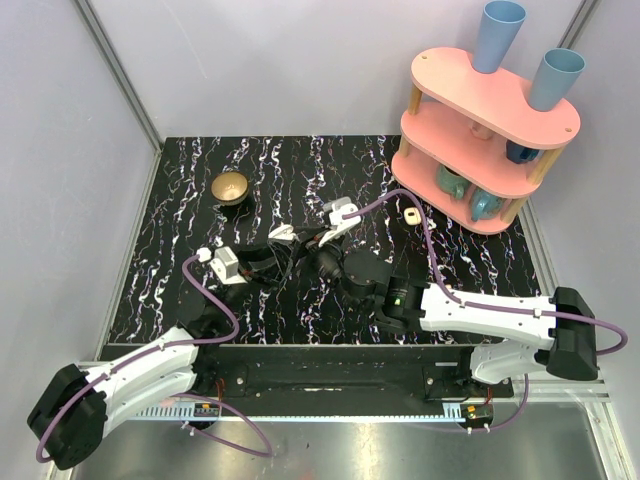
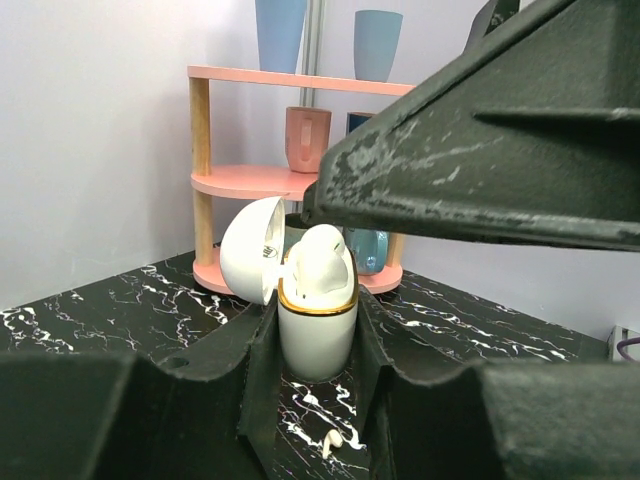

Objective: Insert the wireless bluetooth earbuds into the charging case
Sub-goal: Insert the left earbud into the left side groove of the charging case.

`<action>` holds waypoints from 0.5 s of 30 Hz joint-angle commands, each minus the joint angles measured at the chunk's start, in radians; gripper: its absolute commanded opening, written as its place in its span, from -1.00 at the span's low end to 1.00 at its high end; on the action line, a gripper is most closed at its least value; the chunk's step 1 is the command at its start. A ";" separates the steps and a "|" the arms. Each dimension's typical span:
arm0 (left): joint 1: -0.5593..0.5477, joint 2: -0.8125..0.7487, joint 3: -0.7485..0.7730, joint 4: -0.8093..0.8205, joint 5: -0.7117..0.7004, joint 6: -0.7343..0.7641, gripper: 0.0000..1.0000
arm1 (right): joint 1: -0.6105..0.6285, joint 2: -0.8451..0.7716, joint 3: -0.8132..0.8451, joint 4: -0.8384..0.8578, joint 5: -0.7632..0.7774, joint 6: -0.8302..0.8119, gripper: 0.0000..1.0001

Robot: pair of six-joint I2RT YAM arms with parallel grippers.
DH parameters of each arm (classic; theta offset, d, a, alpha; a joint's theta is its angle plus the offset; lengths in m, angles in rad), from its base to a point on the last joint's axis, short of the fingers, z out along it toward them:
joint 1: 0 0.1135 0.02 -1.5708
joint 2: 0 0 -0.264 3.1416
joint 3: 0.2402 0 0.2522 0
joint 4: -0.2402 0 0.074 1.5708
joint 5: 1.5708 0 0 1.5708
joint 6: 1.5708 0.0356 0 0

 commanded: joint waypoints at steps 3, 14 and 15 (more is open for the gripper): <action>0.001 -0.022 0.044 0.036 -0.016 0.018 -1.00 | -0.005 -0.092 0.034 0.034 -0.008 -0.038 0.46; 0.000 -0.029 0.075 -0.030 -0.022 0.016 -1.00 | -0.007 -0.155 0.055 -0.100 0.288 -0.034 0.78; 0.000 -0.029 0.075 -0.029 -0.021 0.010 -1.00 | -0.008 -0.155 0.078 -0.116 0.308 -0.041 0.80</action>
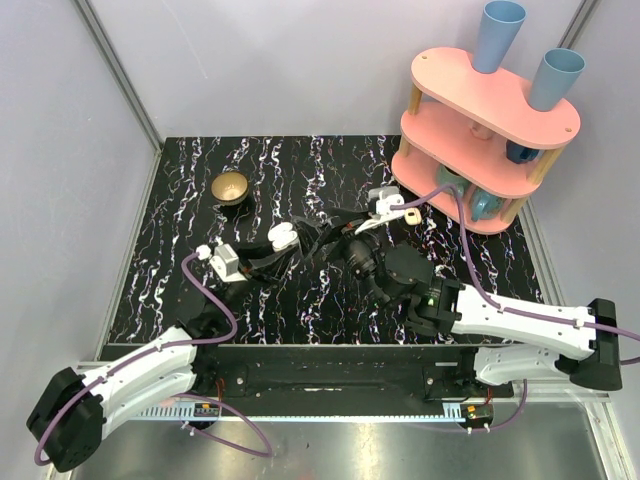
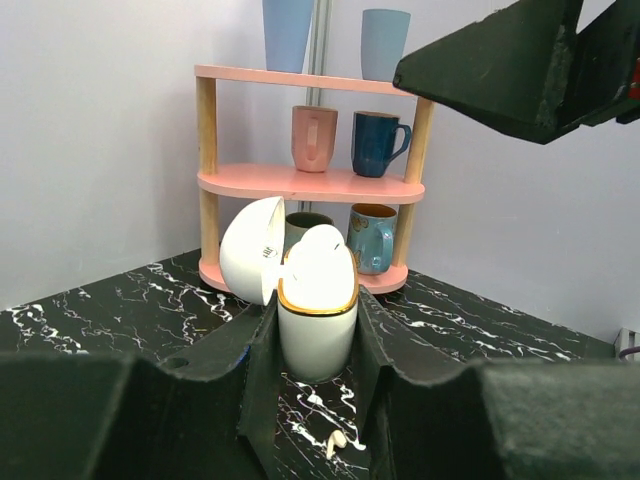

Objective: Insert the wireless bluetooth earbuds into the charging case
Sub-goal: Insert the left earbud into the left side groove of the charging case, then close the charging case with the earbuds.

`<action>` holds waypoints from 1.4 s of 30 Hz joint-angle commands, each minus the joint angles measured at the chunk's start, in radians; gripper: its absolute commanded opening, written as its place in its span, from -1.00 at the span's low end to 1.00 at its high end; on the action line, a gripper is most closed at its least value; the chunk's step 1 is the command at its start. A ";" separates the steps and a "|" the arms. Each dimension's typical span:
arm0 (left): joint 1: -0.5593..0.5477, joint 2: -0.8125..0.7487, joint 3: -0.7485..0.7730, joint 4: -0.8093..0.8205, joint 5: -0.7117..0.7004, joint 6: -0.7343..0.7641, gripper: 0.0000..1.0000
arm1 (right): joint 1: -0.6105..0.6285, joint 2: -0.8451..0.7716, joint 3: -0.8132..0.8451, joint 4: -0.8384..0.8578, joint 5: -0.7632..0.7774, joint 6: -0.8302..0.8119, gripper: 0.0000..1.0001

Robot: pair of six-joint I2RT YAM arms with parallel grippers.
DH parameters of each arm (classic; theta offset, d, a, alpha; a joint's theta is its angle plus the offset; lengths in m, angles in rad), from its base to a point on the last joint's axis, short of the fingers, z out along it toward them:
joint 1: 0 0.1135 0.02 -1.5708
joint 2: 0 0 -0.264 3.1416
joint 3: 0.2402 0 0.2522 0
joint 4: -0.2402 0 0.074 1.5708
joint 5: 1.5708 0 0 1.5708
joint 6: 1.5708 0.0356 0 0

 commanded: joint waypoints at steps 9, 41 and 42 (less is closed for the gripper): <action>0.000 -0.038 0.024 0.060 -0.007 -0.039 -1.00 | -0.125 0.021 0.282 -0.311 0.117 0.072 1.00; 0.000 -0.045 0.105 -0.127 0.165 0.022 -1.00 | -0.543 0.223 0.331 -0.711 -0.801 0.376 0.99; 0.000 -0.029 0.111 -0.121 0.177 0.021 -1.00 | -0.543 0.225 0.331 -0.709 -0.803 0.377 1.00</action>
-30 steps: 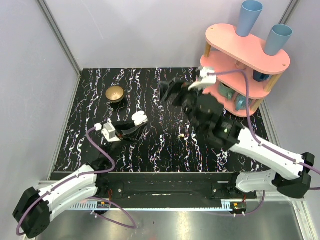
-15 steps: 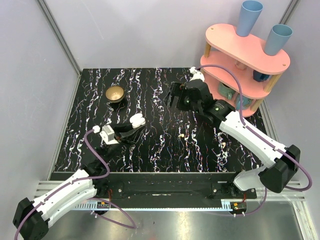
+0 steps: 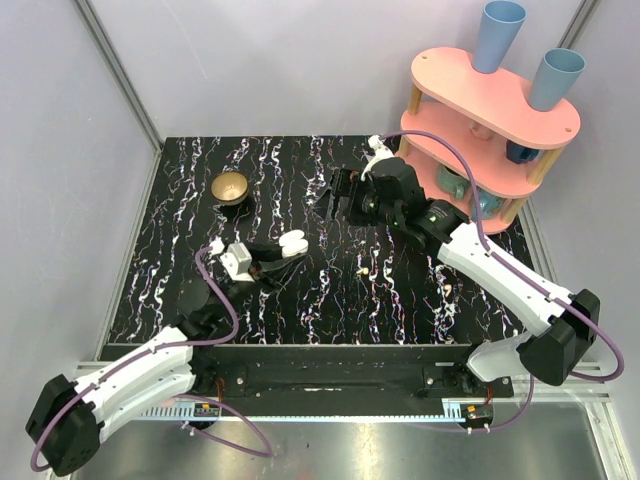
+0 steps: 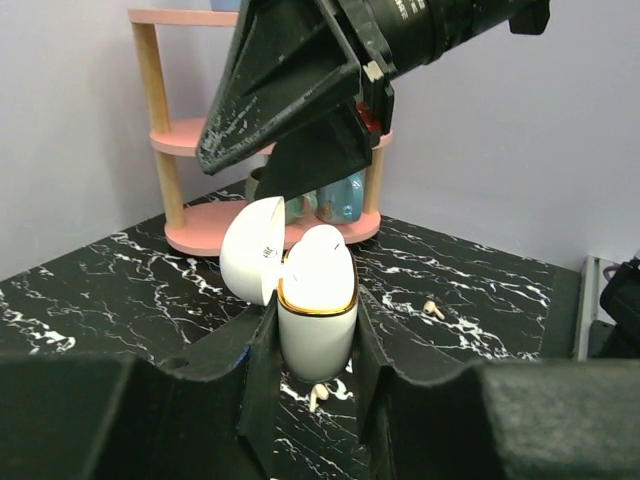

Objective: Insert the wireless bluetooth earbuds into the charging case
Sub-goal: Close the charging case with the earbuds.

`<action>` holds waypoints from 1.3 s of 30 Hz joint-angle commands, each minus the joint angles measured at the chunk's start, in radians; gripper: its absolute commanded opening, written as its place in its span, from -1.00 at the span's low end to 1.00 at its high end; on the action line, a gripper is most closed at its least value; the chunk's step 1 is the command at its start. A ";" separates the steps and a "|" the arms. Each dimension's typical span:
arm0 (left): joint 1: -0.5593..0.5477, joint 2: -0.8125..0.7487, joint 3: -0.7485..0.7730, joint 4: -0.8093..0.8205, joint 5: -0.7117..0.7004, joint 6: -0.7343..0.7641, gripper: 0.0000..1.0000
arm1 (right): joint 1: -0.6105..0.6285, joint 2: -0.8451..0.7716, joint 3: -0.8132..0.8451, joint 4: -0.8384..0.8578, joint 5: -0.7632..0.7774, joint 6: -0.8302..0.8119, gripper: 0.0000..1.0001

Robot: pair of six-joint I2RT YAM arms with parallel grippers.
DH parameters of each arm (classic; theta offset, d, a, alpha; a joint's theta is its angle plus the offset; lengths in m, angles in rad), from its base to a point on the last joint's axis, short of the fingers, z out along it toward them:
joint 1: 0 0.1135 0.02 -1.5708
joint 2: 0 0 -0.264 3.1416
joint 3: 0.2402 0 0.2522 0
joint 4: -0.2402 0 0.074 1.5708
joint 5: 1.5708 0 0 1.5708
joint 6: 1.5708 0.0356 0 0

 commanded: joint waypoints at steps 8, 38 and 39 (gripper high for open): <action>0.000 0.077 0.068 0.162 0.130 -0.046 -1.00 | 0.004 0.023 0.025 0.094 -0.155 -0.022 1.00; 0.000 0.182 0.092 0.232 0.092 -0.083 -1.00 | 0.004 0.037 0.028 0.045 -0.276 -0.137 1.00; -0.002 0.182 0.092 0.235 0.087 -0.083 -1.00 | 0.003 0.037 0.028 0.039 -0.272 -0.145 1.00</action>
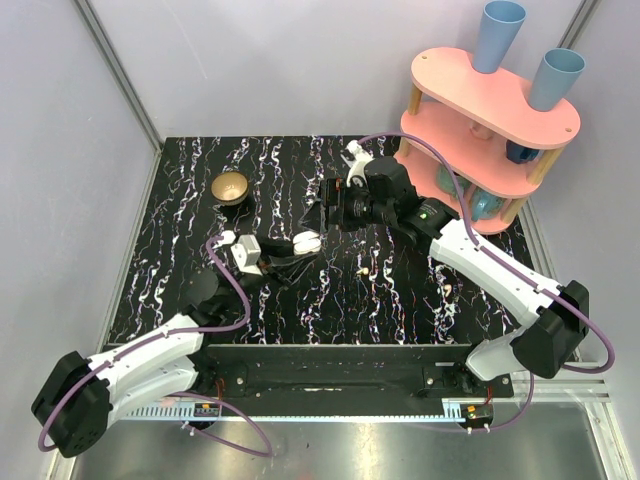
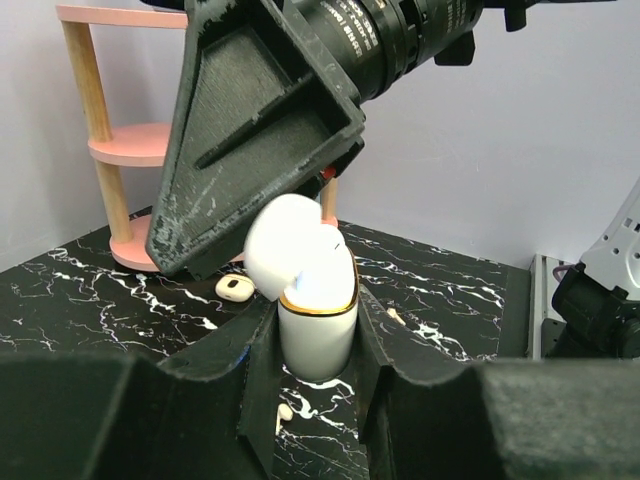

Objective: Insert the wireless bluetooth earbuds into the charging case
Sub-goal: Close the charging case with the earbuds.

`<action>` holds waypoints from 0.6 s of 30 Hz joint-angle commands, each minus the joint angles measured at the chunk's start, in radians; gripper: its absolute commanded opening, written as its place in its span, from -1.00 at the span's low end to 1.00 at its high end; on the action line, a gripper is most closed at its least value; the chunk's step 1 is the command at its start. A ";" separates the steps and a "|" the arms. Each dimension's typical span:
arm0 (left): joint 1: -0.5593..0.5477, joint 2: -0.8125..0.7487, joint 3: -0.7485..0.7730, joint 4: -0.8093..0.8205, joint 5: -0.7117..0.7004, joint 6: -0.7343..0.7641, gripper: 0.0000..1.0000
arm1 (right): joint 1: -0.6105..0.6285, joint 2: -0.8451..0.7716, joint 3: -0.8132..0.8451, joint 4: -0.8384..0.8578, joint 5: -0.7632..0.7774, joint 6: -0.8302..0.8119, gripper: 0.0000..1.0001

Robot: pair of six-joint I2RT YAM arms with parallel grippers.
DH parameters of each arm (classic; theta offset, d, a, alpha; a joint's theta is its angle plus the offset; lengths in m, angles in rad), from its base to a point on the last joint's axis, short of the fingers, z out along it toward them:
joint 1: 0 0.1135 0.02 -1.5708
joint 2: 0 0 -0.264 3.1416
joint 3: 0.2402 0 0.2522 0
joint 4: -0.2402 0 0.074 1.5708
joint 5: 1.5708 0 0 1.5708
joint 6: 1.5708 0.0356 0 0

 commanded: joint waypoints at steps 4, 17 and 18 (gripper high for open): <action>0.000 0.004 0.040 0.103 -0.043 -0.018 -1.00 | 0.003 -0.014 0.032 -0.035 -0.017 -0.063 0.99; 0.001 -0.005 0.088 -0.075 -0.122 -0.038 -1.00 | 0.004 -0.151 -0.058 -0.010 0.405 -0.005 0.99; 0.001 -0.006 0.101 -0.159 -0.152 -0.041 -1.00 | 0.003 -0.181 -0.082 -0.005 0.433 -0.001 1.00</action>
